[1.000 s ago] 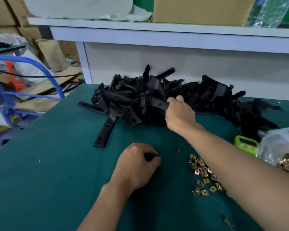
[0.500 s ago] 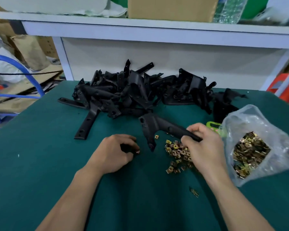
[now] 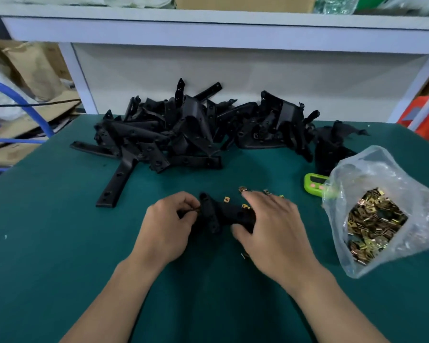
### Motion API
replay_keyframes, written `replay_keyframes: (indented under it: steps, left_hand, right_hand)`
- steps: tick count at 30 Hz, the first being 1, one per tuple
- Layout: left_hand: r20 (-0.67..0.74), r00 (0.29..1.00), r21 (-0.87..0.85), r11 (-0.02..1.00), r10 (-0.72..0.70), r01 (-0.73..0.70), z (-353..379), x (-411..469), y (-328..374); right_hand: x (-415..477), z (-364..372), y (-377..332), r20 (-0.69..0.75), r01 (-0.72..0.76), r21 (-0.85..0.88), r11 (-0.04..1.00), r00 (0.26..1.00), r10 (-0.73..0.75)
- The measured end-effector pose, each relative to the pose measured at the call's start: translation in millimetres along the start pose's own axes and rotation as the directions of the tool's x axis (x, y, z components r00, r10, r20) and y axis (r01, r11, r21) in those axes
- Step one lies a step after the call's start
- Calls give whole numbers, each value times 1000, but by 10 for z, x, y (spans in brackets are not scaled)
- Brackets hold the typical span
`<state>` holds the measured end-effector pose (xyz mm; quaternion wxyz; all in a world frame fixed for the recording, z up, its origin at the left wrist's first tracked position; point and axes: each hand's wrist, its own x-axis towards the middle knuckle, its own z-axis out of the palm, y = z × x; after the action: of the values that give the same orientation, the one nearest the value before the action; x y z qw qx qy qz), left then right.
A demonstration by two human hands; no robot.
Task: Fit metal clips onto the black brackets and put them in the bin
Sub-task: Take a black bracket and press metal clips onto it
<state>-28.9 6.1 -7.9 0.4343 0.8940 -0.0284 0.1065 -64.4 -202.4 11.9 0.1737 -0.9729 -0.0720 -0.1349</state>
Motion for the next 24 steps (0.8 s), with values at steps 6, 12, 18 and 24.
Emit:
replay_keyframes:
  steps: [6,12,18,24]
  left_hand:
    - [38,998,-20,999,42,-42,36,75,39]
    - [16,999,-18,998,52,-52,46,36,44]
    - [8,1000,-15,1000,20,-20,15,-4,92]
    - [-9,1000,-24,999,-25,25,-16,-67,174]
  right_hand:
    - [52,104,-55,-24,-13,-125,992,1000,10]
    - [29,38,-95,-248,-193,107,975,945,214]
    - [114,72,-18,-195,-218,124,968,951,239]
    - [40,59,-28,-176,-277,135,951,938,298]
